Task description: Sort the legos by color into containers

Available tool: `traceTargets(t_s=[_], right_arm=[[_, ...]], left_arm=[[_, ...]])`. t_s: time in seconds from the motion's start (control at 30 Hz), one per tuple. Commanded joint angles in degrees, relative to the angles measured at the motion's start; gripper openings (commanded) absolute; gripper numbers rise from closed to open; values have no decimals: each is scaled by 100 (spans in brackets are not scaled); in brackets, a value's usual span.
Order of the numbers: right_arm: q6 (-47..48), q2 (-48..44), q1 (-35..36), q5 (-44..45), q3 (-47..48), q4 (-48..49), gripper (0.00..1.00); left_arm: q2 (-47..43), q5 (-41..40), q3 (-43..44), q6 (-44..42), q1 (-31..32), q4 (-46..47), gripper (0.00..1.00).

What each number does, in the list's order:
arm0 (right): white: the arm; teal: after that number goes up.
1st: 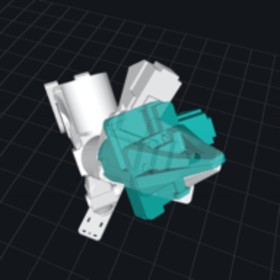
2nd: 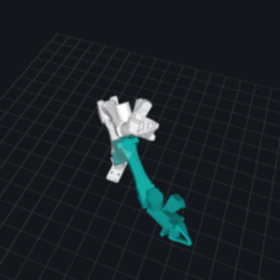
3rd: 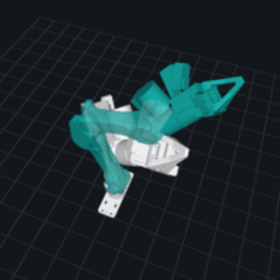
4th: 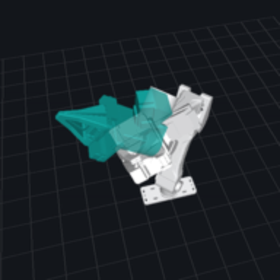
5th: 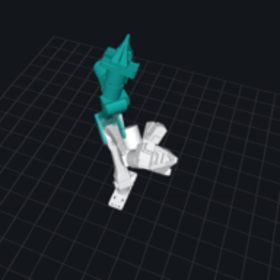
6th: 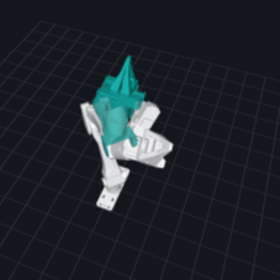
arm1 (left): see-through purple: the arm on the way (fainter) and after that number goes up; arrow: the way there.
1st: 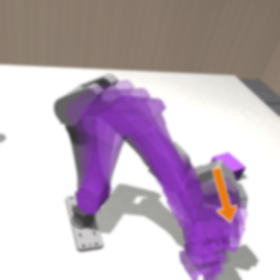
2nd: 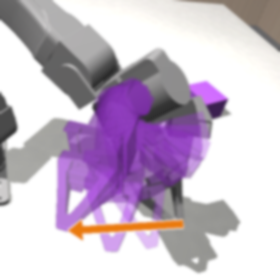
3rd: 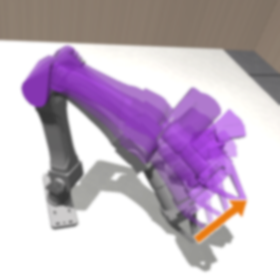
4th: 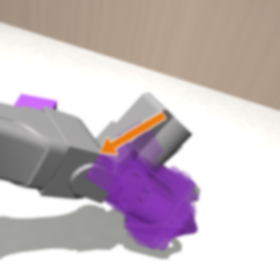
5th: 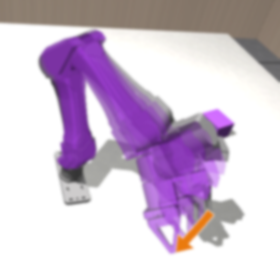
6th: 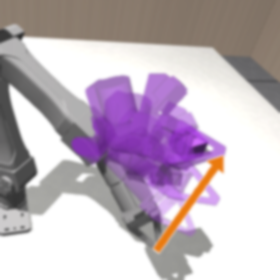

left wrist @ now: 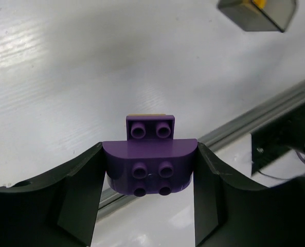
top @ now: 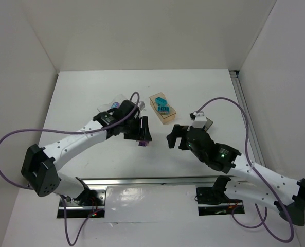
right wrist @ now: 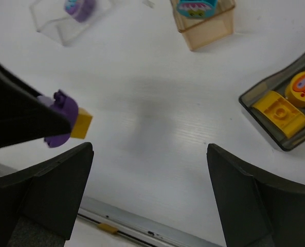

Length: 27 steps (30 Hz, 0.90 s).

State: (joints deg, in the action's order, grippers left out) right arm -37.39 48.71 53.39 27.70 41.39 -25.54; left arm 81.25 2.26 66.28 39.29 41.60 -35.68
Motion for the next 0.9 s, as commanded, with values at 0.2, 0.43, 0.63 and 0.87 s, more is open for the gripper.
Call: traceTargets(t_s=[0.2,0.43,0.63,0.87], right_arm=[[494,-1004,-3,-1775,-641,2114,94],[206,-872,-802,-3471,-843,3282,94],[-681,-363,-2261,-5704,-1282,5065,94],[-657,543,-2000,-6681,-1090,5947,94]], left_arm=[[-1102,3794,-774,-668,-1426,1737,29],[-1340,5362,-775,-836,-2138,2161,24],[-1481,6417,-880,-563,-2561,2900,23],[-1534,6691,-942,-510,-2806,3032,21]])
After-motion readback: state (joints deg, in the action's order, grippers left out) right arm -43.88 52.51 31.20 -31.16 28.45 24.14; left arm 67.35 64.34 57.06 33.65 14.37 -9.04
